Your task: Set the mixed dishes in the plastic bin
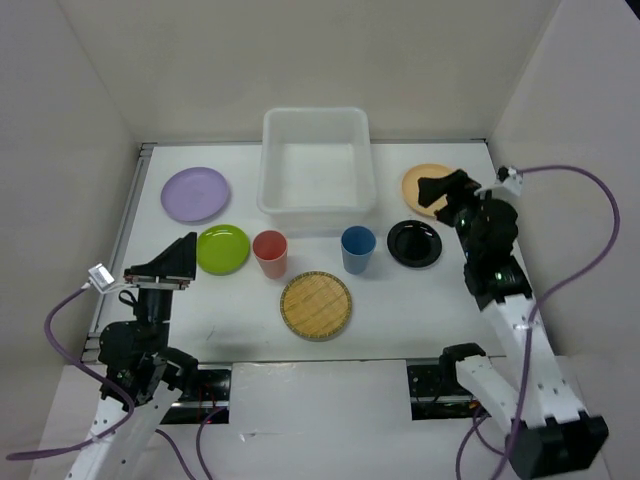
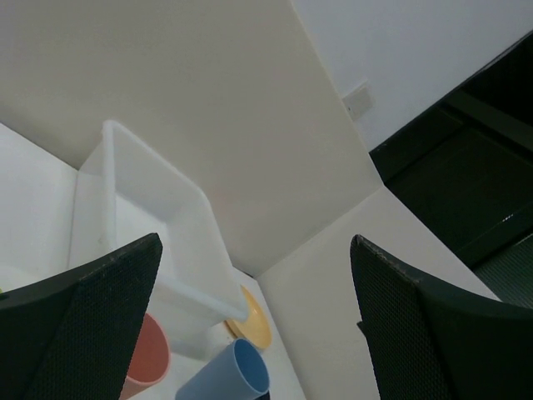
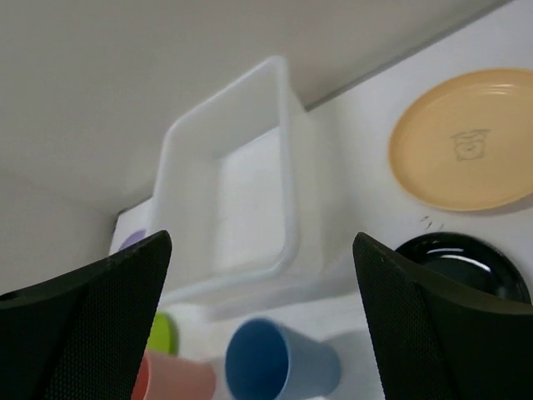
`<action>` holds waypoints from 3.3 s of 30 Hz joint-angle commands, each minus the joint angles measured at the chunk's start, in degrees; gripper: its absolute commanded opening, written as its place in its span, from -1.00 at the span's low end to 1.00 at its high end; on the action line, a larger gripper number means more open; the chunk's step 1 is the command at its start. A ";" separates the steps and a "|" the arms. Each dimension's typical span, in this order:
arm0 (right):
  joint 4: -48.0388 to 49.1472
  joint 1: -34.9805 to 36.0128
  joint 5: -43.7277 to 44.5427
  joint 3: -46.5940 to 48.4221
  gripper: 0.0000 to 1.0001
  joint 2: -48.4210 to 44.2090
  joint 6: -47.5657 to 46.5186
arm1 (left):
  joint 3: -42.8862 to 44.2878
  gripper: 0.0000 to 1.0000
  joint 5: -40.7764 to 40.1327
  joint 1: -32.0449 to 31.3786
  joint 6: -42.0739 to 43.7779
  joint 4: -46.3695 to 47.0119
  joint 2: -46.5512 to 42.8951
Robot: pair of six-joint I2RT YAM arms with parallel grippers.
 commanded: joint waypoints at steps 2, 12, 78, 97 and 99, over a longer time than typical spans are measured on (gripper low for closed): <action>6.24 -12.77 -8.59 4.91 0.68 14.44 3.60 | 6.01 1.00 1.11 0.30 7.59 1.12 -4.80; 9.69 -29.49 -18.19 12.89 0.26 42.48 6.97 | 21.58 1.00 4.01 0.30 21.40 -8.12 11.89; -13.59 7.23 1.92 54.11 -1.00 59.53 6.35 | 35.73 1.00 6.47 0.30 22.73 -21.91 24.47; -39.41 14.27 11.69 111.91 -1.00 102.23 2.23 | 35.74 1.00 6.47 0.30 22.73 -23.58 24.47; -49.56 14.28 12.39 134.56 -1.00 113.52 2.22 | 35.73 1.00 6.47 0.30 23.25 -23.58 25.00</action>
